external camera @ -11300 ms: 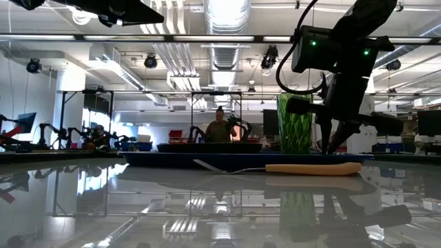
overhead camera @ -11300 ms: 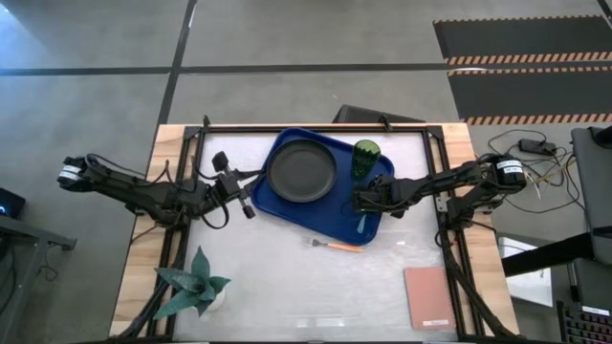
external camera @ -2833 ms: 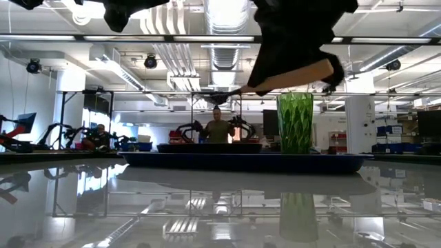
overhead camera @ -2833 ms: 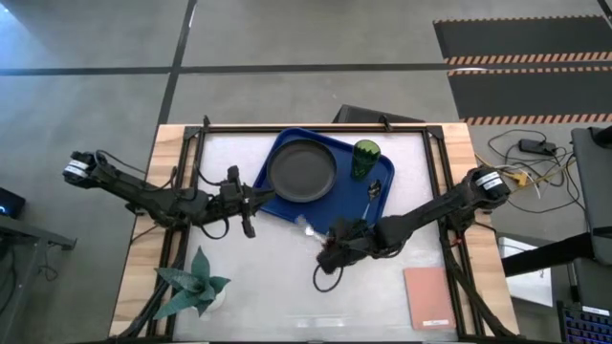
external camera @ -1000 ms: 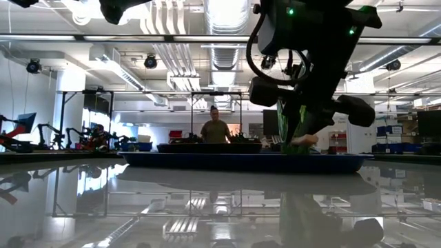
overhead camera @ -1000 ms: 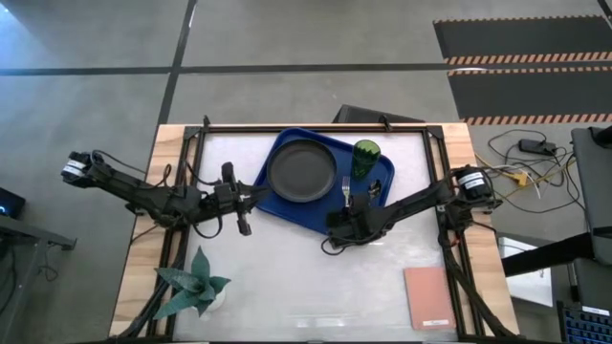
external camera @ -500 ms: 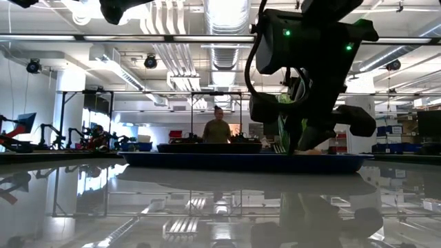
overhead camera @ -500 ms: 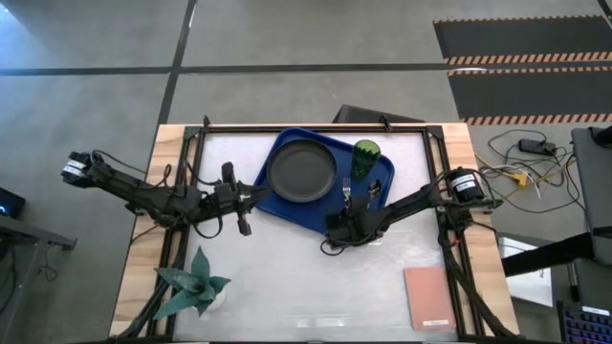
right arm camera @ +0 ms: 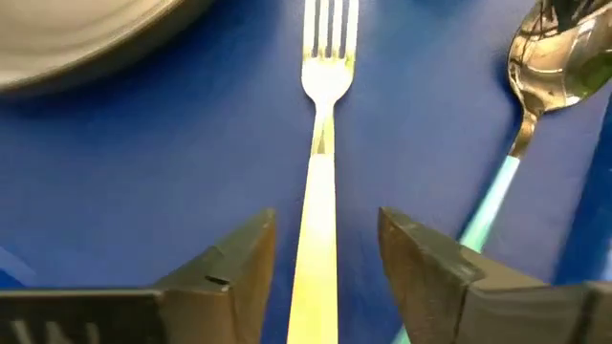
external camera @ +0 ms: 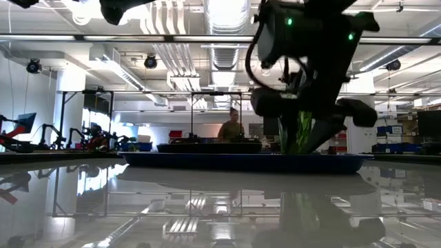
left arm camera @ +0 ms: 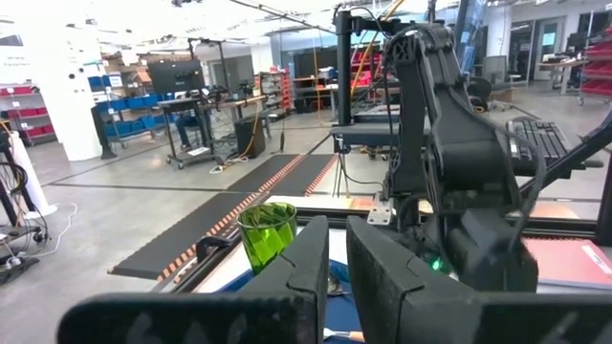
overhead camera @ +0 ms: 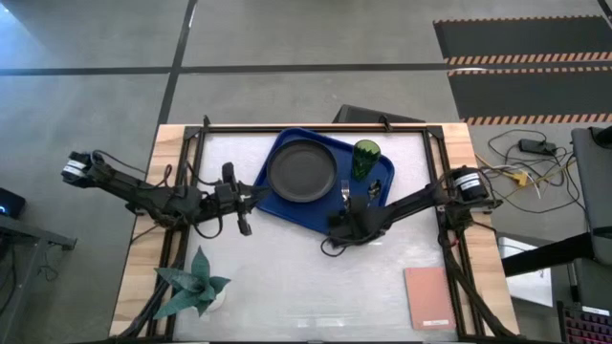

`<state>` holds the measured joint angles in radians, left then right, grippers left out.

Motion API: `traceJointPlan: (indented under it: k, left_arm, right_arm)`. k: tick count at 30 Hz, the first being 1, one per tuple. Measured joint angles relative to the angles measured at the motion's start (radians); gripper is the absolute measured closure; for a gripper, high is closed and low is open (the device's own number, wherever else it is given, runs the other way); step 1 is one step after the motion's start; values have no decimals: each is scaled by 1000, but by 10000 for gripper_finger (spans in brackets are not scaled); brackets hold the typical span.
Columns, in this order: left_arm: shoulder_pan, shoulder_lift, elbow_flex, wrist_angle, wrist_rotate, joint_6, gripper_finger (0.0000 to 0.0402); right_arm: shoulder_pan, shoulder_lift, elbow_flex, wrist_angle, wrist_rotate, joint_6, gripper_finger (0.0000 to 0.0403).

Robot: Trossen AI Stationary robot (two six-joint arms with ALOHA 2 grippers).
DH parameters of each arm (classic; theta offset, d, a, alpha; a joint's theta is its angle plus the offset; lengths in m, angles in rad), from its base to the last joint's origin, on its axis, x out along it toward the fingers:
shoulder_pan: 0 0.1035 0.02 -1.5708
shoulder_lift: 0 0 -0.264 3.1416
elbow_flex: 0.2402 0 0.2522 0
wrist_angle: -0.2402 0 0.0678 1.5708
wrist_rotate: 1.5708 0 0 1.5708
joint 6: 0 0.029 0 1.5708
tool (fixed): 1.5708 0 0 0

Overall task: Pick and place plate/cup/fork/spoon on tray
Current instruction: Put the orange fork on the blue tray to the left of the blue spoon

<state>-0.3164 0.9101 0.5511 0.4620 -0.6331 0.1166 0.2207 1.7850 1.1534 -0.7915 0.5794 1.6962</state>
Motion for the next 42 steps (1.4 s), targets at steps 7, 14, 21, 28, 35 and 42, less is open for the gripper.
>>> traceJointPlan:
  k: [7,14,21,28,35,42]
  left_arm:
    - [0,2,-2,-1,0,0,378]
    - [0,1,-2,-1,0,-4,378]
    - [0,4,-2,-4,1,-5,378]
    - [0,4,-2,-33,1,-5,378]
    - [0,4,-2,-33,1,-5,378]
    - [0,4,-2,-34,1,-5,378]
  right_arm:
    - [1,-157,0,-15,-134,-321,208]
    - [1,-270,0,-23,-162,-552,323]
    - [1,-278,-32,-14,-178,-720,393]
    - [1,-238,-146,86,-214,-730,394]
    - [-1,-228,-225,236,-214,-728,394]
    - [-1,-185,-240,300,-214,-729,394]
